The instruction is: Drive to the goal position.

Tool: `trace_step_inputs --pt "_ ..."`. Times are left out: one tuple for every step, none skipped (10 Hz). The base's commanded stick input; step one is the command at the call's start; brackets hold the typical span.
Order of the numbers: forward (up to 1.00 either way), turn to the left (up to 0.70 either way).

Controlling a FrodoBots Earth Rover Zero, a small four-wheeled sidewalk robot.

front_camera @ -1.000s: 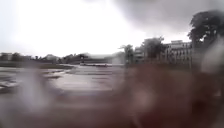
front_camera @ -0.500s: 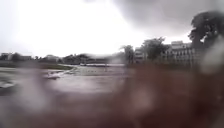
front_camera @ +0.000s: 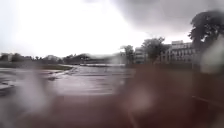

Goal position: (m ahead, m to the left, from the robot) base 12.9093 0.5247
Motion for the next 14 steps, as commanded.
trace_step_inputs --pt "0.45 0.00" --pt "0.45 0.00" --pt "0.45 0.00" --pt "0.45 0.00" --pt "0.45 0.00" --pt "0.45 0.00" --pt "0.45 0.00" --pt "0.45 0.00" --pt "0.45 0.00" --pt "0.45 0.00" --pt "0.45 0.00" --pt "0.45 0.00" --pt "0.45 0.00" --pt "0.45 0.00"
